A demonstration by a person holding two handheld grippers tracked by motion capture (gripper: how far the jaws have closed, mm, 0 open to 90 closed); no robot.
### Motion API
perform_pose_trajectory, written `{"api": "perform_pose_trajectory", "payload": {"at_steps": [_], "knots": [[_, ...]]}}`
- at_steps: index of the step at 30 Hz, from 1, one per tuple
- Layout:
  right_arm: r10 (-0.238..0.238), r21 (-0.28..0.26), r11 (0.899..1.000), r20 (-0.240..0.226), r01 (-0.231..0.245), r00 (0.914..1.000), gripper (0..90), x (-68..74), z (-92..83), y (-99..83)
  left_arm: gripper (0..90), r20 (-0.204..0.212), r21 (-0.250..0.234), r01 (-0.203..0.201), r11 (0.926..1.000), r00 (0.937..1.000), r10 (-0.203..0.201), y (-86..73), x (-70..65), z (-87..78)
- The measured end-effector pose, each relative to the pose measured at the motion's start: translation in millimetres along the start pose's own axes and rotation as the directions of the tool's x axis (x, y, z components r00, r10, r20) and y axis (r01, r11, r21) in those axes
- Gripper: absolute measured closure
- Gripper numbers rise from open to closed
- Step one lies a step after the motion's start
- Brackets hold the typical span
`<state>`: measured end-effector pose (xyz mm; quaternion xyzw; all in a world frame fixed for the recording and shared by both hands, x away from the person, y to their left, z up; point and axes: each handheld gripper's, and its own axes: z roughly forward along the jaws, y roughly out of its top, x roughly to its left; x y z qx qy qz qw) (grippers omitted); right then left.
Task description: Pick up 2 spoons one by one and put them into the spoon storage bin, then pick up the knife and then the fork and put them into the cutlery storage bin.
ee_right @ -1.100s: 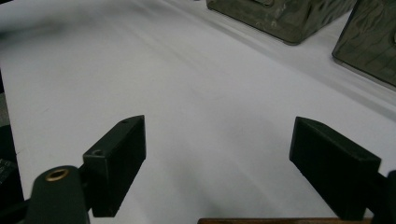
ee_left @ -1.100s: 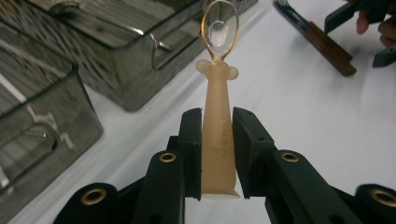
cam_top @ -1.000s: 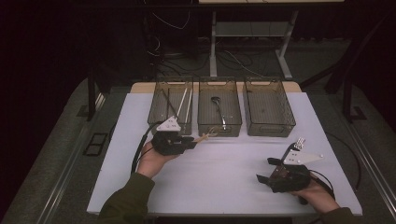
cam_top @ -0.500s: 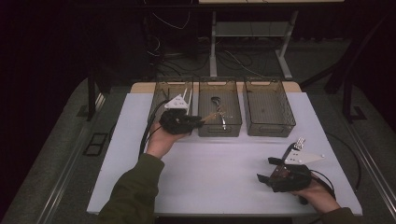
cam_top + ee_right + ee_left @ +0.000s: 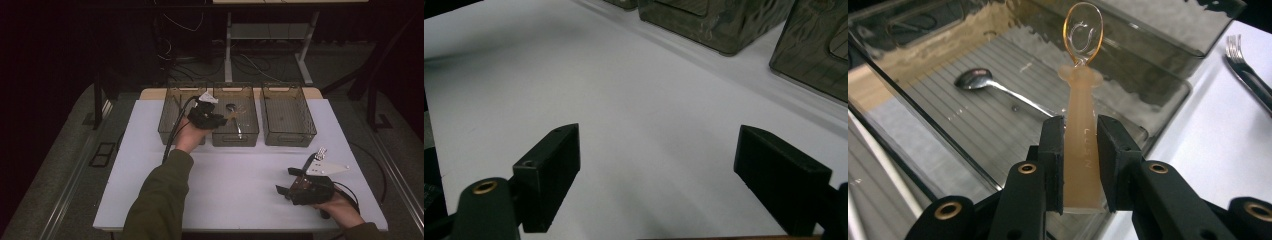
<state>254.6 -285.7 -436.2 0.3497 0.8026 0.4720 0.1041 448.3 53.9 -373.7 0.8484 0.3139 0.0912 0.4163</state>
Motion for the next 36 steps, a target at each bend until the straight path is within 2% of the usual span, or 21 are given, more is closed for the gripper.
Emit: {"api": "perform_pose_trajectory", "payload": {"at_steps": [4, 5, 7, 10, 12, 13, 14, 16, 19, 21, 24, 29, 36], "knots": [[0.000, -0.003, 1.000, 0.000, 0.000, 1.0000, 18.7, -0.3, -0.4, 0.0, 73.0, -0.002, 0.062, 0.003, 0.9981, 1.0000, -0.003, -3.4, 3.8, 11.9], [0.000, -0.004, 1.000, 0.000, 0.000, 1.0000, 18.7, -0.1, -0.5, 0.0, 73.0, -0.002, 0.047, 0.032, 0.9984, 0.9995, -0.032, -4.9, 2.5, 16.3], [0.001, -0.006, 1.000, 0.000, -0.001, 1.0000, 18.7, 0.3, -0.7, 0.1, 71.8, 0.005, 0.072, 0.025, 0.9971, 0.9997, -0.025, -6.2, 3.7, 19.3], [-0.003, -0.008, 1.000, 0.002, 0.003, 1.0000, 18.7, -0.3, -1.0, 0.3, 58.8, -0.003, 0.035, 0.042, 0.9985, 0.9991, -0.042, -6.0, 2.0, 19.8], [-0.001, -0.008, 1.000, 0.002, 0.001, 1.0000, 18.7, -0.7, -1.2, 0.3, 55.0, -0.002, 0.034, 0.013, 0.9993, 0.9999, -0.013, -4.6, 2.4, 16.1], [-0.001, -0.007, 1.000, 0.001, 0.001, 1.0000, 18.7, -0.8, -1.2, 0.3, 53.7, 0.005, 0.015, 0.017, 0.9997, 0.9998, -0.017, -3.9, 1.3, 14.8], [-0.003, -0.008, 1.000, 0.001, 0.003, 1.0000, 18.7, -0.9, -1.1, 0.2, 52.4, 0.009, 0.015, 0.008, 0.9999, 0.9999, -0.008, -3.1, 0.9, 12.0], [-0.001, -0.006, 1.000, 0.001, 0.001, 1.0000, 18.7, -0.9, -1.3, 0.1, 48.1, 0.024, -0.020, 0.032, 0.9993, 0.9992, -0.031, -2.5, -3.2, 8.4], [0.000, -0.005, 1.000, 0.002, 0.000, 1.0000, 18.7, -1.4, -1.5, -0.1, 43.3, 0.037, -0.055, 0.044, 0.9975, 0.9984, -0.042, -4.7, -9.1, 1.3], [0.002, -0.007, 1.000, 0.006, -0.002, 1.0000, 18.7, -1.8, -1.9, -0.1, 40.6, 0.041, -0.059, 0.011, 0.9982, 0.9991, -0.009, -8.4, -11.2, -4.0], [0.002, -0.008, 1.000, 0.009, -0.002, 1.0000, 18.7, -2.2, -2.1, 0.0, 37.2, 0.054, -0.074, -0.012, 0.9972, 0.9984, 0.016, -16.9, -17.5, -12.6], [0.002, -0.005, 1.000, 0.011, -0.002, 0.9999, 18.7, -2.9, -1.9, -0.4, 33.9, 0.076, -0.104, -0.022, 0.9943, 0.9967, 0.030, -32.7, -26.6, -28.6], [0.009, -0.028, 1.000, 0.015, -0.009, 0.9998, 18.7, -4.9, -4.1, 0.2, 27.4, 0.071, -0.127, -0.033, 0.9913, 0.9966, 0.042, -61.9, -38.4, -48.8]]}}
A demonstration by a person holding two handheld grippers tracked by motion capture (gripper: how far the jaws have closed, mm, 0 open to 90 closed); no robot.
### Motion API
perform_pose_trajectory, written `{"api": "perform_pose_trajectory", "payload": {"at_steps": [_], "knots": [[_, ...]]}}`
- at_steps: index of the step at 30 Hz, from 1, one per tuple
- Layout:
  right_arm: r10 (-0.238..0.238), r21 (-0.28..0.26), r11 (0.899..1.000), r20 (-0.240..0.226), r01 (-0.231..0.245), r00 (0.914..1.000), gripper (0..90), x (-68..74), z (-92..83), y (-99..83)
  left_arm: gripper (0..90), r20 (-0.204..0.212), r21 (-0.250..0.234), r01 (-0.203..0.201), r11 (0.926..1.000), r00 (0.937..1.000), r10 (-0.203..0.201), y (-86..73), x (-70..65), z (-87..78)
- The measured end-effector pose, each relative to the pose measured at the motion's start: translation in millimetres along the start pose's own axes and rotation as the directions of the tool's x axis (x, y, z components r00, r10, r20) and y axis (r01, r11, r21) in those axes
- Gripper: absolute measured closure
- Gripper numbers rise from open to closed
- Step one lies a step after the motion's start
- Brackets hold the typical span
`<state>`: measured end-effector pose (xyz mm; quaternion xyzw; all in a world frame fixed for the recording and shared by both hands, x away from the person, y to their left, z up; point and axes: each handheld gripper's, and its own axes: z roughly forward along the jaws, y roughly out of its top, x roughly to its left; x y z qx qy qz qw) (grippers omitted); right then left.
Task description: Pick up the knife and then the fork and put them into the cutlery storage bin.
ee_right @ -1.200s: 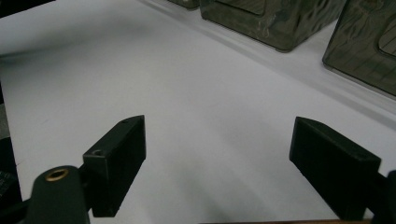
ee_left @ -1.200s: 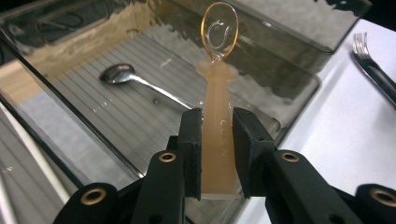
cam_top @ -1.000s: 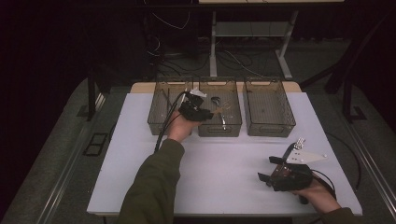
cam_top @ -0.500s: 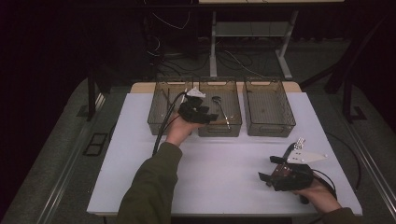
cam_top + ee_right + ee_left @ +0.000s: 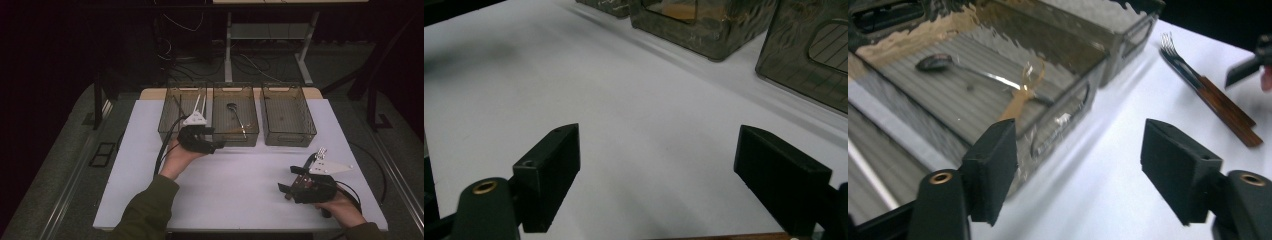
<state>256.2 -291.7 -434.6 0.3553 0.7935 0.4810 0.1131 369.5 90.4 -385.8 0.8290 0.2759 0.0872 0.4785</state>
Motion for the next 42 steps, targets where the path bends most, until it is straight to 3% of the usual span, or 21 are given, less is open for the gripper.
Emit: {"api": "perform_pose_trajectory", "payload": {"at_steps": [8, 11, 13, 22, 27, 32, 37, 42], "knots": [[0.009, 0.055, 0.998, 0.022, -0.010, 0.9997, 18.7, -4.1, -9.2, 5.8, 20.2, -0.032, 0.021, -0.011, 0.9997, 0.9994, 0.012, -33.3, -8.1, -23.3], [-0.005, 0.078, 0.997, 0.021, 0.004, 0.9998, 18.7, -5.9, -14.9, 7.6, 18.3, -0.028, 0.010, -0.003, 0.9999, 0.9996, 0.003, -44.5, -10.3, -32.7], [0.010, 0.100, 0.995, 0.023, -0.012, 0.9997, 19.1, -7.8, -17.2, 7.6, 16.6, -0.030, 0.010, 0.006, 0.9999, 0.9995, -0.006, -51.5, -13.1, -37.6], [0.020, 0.167, 0.986, 0.043, -0.027, 0.9989, 48.0, -16.7, -26.3, 2.5, 14.2, 0.003, 0.026, -0.009, 0.9996, 1.0000, 0.009, -79.8, -27.0, -55.5], [0.015, 0.196, 0.980, 0.086, -0.031, 0.9962, 61.1, -22.5, -31.2, -1.6, 13.8, 0.019, 0.025, -0.002, 0.9997, 0.9998, 0.001, -92.5, -34.6, -62.0], [0.025, 0.207, 0.976, 0.165, -0.059, 0.9860, 75.5, -33.3, -33.7, -2.4, 13.8, 0.018, 0.031, 0.006, 0.9995, 0.9998, -0.006, -97.6, -36.1, -62.2], [0.038, 0.213, 0.973, 0.225, -0.087, 0.9737, 84.4, -48.8, -38.6, -5.0, 13.8, 0.018, 0.032, 0.003, 0.9995, 0.9998, -0.003, -97.8, -34.9, -61.8], [0.056, 0.224, 0.968, 0.244, -0.113, 0.9681, 90.0, -59.4, -39.5, -6.9, 13.8, 0.017, 0.031, 0.005, 0.9995, 0.9998, -0.005, -97.9, -34.5, -61.6]]}}
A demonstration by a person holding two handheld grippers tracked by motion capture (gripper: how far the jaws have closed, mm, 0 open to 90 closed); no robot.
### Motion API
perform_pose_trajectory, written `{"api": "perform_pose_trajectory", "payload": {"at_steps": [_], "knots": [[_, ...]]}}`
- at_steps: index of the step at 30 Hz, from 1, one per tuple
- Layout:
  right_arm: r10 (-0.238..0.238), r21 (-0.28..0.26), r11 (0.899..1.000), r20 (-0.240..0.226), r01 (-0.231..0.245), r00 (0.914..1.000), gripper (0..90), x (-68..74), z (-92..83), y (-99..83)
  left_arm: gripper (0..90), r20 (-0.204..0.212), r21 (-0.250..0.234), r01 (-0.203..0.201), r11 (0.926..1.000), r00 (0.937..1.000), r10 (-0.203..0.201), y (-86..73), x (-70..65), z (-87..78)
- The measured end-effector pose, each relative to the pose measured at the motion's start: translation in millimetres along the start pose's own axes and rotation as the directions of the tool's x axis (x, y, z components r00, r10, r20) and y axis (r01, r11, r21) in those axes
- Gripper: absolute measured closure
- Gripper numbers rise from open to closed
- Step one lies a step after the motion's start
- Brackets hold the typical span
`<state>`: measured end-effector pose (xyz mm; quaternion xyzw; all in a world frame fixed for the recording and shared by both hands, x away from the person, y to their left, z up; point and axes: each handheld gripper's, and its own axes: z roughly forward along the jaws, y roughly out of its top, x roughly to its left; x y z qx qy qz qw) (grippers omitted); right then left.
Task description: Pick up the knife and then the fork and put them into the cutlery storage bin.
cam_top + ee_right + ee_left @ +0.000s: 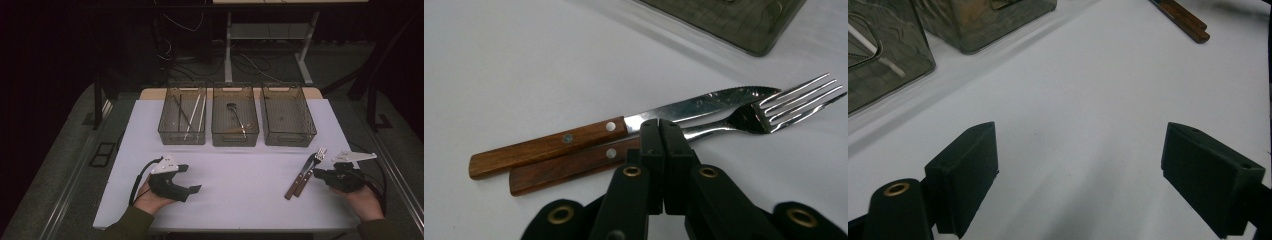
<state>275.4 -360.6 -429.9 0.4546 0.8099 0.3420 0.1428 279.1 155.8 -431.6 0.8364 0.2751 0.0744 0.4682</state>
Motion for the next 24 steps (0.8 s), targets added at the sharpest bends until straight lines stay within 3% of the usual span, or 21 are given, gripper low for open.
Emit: {"api": "perform_pose_trajectory", "payload": {"at_steps": [4, 8, 16, 24], "knots": [[-0.002, 0.022, 1.000, -0.012, 0.002, 0.9999, 90.0, 0.6, 3.7, -0.1, 13.8, 0.001, -0.001, 0.002, 1.0000, 1.0000, -0.002, -0.1, 0.2, 0.3], [-0.023, 0.038, 0.999, -0.056, 0.025, 0.9982, 90.0, 7.5, 6.3, 0.2, 13.8, 0.001, -0.003, 0.004, 1.0000, 1.0000, -0.004, 0.0, 0.1, -0.3], [-0.081, 0.076, 0.993, -0.166, 0.095, 0.9827, 90.0, 24.5, 11.4, -2.3, 13.8, 0.002, -0.005, 0.005, 1.0000, 1.0000, -0.005, 0.2, 0.2, -0.6], [-0.121, 0.066, 0.988, -0.212, 0.138, 0.9697, 90.0, 32.8, 20.2, 2.5, 13.8, 0.002, -0.006, 0.008, 0.9999, 1.0000, -0.008, 0.3, 0.5, -0.7]]}}
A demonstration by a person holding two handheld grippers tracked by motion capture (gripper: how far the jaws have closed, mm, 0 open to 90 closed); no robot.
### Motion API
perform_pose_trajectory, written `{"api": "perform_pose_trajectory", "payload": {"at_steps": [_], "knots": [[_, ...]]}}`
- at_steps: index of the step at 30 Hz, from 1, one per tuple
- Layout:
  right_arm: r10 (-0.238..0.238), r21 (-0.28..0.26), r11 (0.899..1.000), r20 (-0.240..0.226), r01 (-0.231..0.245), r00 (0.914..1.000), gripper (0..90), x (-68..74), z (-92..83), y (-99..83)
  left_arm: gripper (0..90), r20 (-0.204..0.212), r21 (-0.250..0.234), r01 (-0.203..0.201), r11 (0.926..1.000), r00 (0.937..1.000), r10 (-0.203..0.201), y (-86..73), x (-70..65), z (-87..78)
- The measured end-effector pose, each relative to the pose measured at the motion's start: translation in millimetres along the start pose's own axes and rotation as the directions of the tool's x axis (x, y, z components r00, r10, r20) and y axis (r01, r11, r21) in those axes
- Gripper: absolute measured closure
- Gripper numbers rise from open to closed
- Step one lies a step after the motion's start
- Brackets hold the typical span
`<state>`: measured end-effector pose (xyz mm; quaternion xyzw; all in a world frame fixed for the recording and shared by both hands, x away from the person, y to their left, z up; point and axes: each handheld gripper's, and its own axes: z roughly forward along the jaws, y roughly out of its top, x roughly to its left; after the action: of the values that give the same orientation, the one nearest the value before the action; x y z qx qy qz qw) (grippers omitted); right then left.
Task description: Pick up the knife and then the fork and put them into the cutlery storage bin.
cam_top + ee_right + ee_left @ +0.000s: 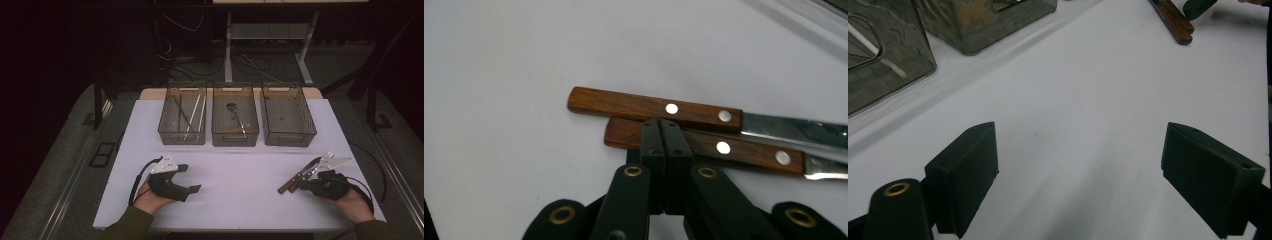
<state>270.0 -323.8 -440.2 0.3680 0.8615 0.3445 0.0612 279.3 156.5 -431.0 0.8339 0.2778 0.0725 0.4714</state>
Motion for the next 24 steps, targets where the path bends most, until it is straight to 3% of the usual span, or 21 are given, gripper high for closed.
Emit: {"api": "perform_pose_trajectory", "payload": {"at_steps": [11, 18, 24], "knots": [[-0.021, -0.016, 1.000, 0.000, 0.021, 0.9998, 90.0, -0.9, 15.5, 16.8, 12.6, 0.000, 0.008, -0.023, 0.9997, 0.9997, 0.023, -2.2, 2.8, 3.6], [-0.027, -0.044, 0.999, -0.005, 0.027, 0.9996, 90.0, -4.0, 23.8, 28.6, 1.7, -0.004, 0.037, -0.035, 0.9987, 0.9994, 0.035, -5.4, 5.2, 6.7], [-0.064, -0.019, 0.998, -0.034, 0.063, 0.9974, 90.0, 6.0, 16.3, 25.7, 0.3, -0.002, 0.039, -0.035, 0.9987, 0.9994, 0.035, -6.3, 6.3, 5.9]]}}
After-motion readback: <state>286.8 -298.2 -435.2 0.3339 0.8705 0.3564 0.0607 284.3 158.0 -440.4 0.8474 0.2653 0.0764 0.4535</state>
